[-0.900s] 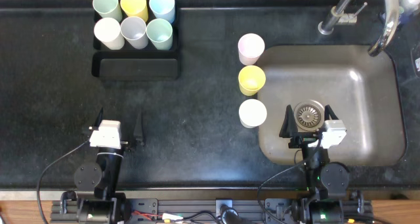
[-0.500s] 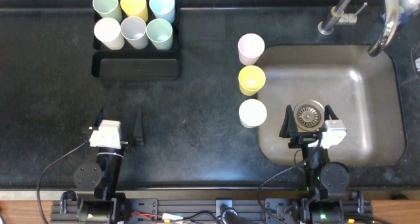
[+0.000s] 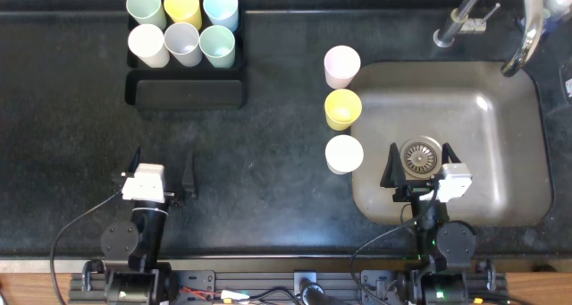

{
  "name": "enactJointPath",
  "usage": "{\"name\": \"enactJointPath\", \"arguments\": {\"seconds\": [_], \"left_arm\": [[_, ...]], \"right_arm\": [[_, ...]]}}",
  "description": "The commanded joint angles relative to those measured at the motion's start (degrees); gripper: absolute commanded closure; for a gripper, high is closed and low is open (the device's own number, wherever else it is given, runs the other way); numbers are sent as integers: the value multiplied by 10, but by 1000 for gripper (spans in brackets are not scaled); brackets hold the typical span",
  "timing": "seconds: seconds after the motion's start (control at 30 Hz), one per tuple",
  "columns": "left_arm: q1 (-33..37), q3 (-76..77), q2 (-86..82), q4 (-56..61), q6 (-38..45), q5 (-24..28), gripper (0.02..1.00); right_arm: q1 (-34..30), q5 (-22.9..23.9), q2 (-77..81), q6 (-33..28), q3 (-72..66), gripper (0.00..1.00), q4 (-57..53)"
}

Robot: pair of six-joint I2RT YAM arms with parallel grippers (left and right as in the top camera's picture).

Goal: Store Cups

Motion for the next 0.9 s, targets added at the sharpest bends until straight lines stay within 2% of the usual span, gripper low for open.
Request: {"name": "enactJointPath", "arguments": {"seconds": [0.03, 0.73, 0.9], "left_arm": [[3, -2, -5, 0, 9, 3, 20], [3, -2, -3, 1, 9, -1, 20], [3, 82, 105, 4, -27, 6, 20]], "right_arm": [[3, -2, -6, -4, -8, 3, 3], [3, -2, -6, -4, -8, 5, 3], [3, -2, -6, -4, -8, 3, 3]]}}
